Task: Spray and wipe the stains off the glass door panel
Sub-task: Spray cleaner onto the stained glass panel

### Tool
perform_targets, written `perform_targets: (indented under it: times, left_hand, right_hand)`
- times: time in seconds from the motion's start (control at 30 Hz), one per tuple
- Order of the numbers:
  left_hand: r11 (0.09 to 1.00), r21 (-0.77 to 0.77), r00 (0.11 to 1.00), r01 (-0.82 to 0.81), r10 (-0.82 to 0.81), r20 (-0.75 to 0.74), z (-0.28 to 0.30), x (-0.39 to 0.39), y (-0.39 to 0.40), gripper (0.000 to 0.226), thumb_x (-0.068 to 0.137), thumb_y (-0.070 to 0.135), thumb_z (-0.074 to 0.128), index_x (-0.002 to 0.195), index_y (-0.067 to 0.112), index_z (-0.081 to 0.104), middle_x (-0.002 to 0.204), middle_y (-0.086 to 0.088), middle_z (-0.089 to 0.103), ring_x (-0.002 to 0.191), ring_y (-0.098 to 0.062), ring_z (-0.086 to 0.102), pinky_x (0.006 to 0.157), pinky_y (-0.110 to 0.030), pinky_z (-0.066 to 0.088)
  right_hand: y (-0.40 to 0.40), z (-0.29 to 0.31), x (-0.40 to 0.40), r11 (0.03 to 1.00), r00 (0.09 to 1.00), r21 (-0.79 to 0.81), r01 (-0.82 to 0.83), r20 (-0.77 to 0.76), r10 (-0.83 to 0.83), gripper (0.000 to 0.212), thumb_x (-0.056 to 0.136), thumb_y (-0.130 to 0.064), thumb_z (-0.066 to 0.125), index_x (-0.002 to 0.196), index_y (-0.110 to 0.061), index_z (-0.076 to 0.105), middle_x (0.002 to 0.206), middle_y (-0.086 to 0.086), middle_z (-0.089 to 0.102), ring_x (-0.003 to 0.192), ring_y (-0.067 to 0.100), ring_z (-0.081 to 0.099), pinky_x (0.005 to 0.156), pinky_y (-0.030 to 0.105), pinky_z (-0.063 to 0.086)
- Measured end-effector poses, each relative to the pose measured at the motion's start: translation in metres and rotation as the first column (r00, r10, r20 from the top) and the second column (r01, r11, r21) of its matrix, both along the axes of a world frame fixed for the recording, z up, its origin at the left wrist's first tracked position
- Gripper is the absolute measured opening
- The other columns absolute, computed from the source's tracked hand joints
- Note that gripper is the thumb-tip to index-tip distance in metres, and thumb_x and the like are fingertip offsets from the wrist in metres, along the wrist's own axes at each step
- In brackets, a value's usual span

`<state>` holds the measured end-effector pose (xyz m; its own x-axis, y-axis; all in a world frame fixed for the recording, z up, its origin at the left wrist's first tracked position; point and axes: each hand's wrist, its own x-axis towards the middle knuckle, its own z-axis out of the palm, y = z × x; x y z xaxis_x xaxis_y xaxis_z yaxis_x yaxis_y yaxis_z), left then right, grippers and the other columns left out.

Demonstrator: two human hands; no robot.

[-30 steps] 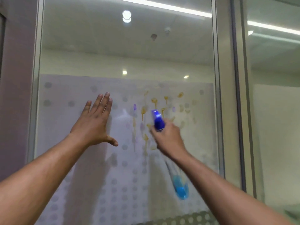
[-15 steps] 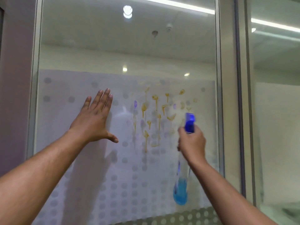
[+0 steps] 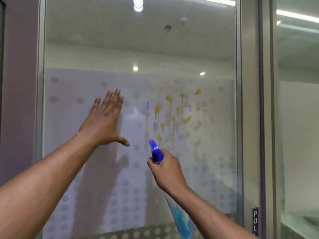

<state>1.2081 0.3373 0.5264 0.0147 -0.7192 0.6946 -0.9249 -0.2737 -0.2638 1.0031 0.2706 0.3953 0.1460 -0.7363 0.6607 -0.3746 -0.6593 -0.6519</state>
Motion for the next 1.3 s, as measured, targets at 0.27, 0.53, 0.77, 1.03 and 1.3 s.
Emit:
perform_targets:
  times: [0.27, 0.53, 0.77, 1.03, 1.3]
  left_hand:
    - [1.000, 0.006, 1.000, -0.015, 0.015, 0.009, 0.000, 0.001, -0.002, 0.169, 0.059, 0.097, 0.067, 0.161, 0.011, -0.036, 0.170, -0.008, -0.045, 0.160, -0.027, -0.037, 0.136, -0.054, -0.008]
    - [0.910, -0.289, 0.947, 0.298, -0.321, -0.034, -0.018, -0.034, 0.001, 0.141, 0.075, 0.090, 0.060, 0.171, 0.009, -0.007, 0.181, -0.005, -0.018, 0.168, -0.021, -0.016, 0.137, -0.049, 0.000]
    - [0.415, -0.520, 0.071, 0.747, -0.827, -0.558, -0.089, -0.213, -0.009, 0.087, 0.080, 0.075, 0.065, 0.153, 0.029, 0.053, 0.146, 0.018, 0.062, 0.137, 0.014, 0.052, 0.122, -0.022, 0.043]
    - [0.149, -0.492, -0.472, 0.858, -0.152, -0.869, -0.160, -0.325, -0.037, 0.088, 0.033, 0.094, 0.084, 0.100, 0.036, 0.077, 0.099, 0.013, 0.075, 0.111, -0.026, 0.065, 0.095, -0.039, 0.056]
    - [-0.212, -0.340, -0.311, 0.916, 0.160, -0.937, -0.177, -0.514, -0.029, 0.094, 0.071, 0.062, 0.090, 0.143, 0.008, 0.063, 0.145, -0.031, 0.062, 0.133, -0.044, 0.059, 0.116, -0.058, 0.046]
  right_hand:
    - [0.011, -0.003, 0.014, 0.989, 0.983, 0.066, -0.130, 0.135, 0.120, 0.020, 0.082, -0.042, 0.059, 0.077, -0.024, 0.052, 0.063, 0.001, 0.056, 0.056, 0.024, 0.054, 0.058, 0.047, 0.057]
    - [0.017, 0.001, -0.045, 0.911, 0.834, 0.096, -0.401, 0.451, 0.319, 0.009, 0.095, -0.017, 0.066, 0.097, -0.009, 0.062, 0.057, 0.011, 0.053, 0.048, 0.027, 0.053, 0.057, 0.036, 0.050]
    - [0.045, 0.013, -0.179, 0.788, 0.650, 0.064, -0.613, 0.608, 0.456, 0.028, 0.087, -0.021, 0.067, 0.107, 0.000, 0.064, 0.060, 0.003, 0.049, 0.051, 0.024, 0.048, 0.054, 0.035, 0.052]
    - [0.067, 0.032, -0.272, 0.645, 0.540, 0.046, -0.763, 0.593, 0.597, 0.026, 0.092, -0.023, 0.055, 0.112, -0.008, 0.063, 0.057, 0.007, 0.041, 0.045, 0.021, 0.047, 0.056, 0.033, 0.048]
    - [0.091, 0.039, -0.465, 0.773, 0.711, 0.101, -0.626, 0.481, 0.513, 0.027, 0.098, -0.024, 0.049, 0.117, -0.008, 0.061, 0.057, 0.002, 0.039, 0.045, 0.017, 0.044, 0.055, 0.031, 0.049]
